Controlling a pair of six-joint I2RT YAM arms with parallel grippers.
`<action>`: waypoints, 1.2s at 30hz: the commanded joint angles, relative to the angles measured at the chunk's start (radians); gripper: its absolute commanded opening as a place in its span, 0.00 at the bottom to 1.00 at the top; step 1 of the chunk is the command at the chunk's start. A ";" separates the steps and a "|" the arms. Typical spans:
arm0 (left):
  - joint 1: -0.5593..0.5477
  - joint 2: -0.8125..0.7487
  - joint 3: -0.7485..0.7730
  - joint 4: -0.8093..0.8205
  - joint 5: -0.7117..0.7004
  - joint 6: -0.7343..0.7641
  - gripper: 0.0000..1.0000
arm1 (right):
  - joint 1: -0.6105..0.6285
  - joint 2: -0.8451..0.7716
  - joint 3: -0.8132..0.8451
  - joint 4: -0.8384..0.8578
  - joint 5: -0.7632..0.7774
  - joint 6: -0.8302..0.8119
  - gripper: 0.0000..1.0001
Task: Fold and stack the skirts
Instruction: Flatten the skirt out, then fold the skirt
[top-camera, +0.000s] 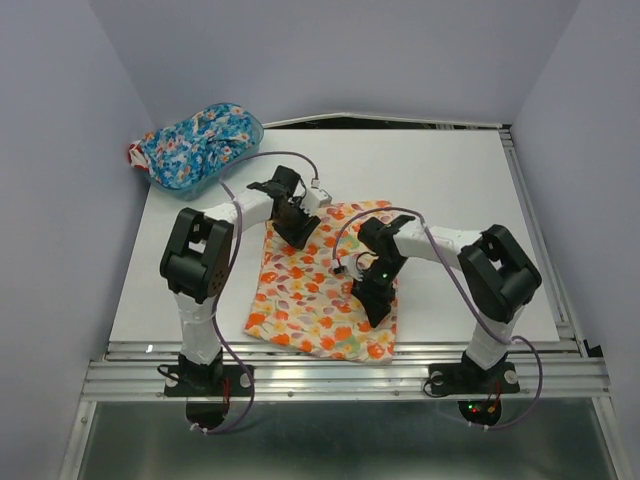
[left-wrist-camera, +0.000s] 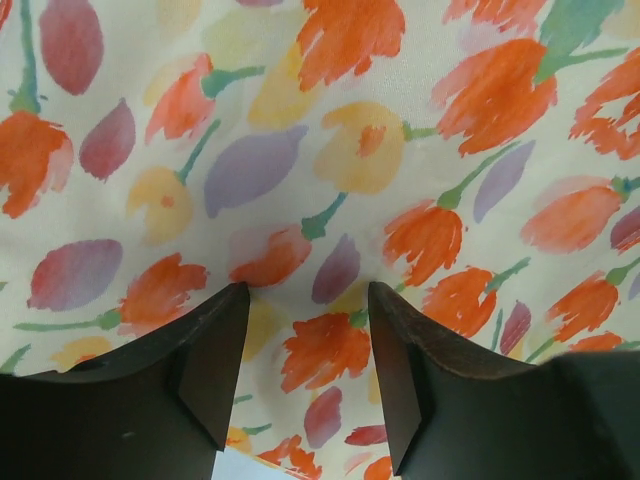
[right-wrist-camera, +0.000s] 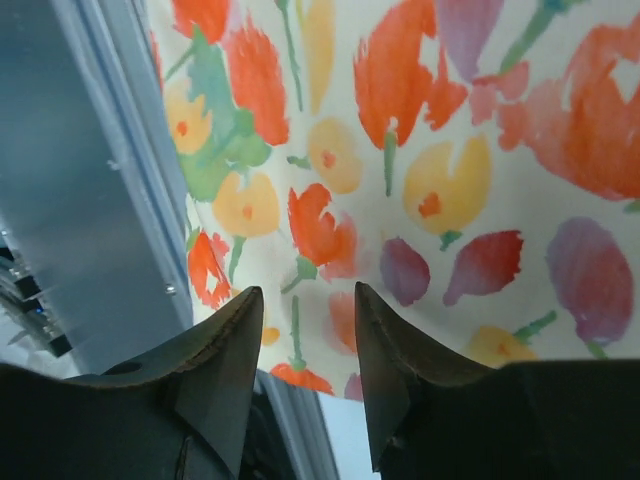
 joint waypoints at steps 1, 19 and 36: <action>-0.067 -0.021 -0.086 -0.040 0.094 0.016 0.61 | -0.001 -0.107 0.044 -0.124 -0.112 -0.006 0.48; 0.126 -0.031 0.371 -0.273 0.166 0.151 0.74 | -0.390 0.131 0.675 0.069 0.181 -0.019 0.69; 0.186 0.110 0.399 -0.230 0.106 0.179 0.68 | -0.442 0.440 0.856 0.223 0.226 -0.148 0.63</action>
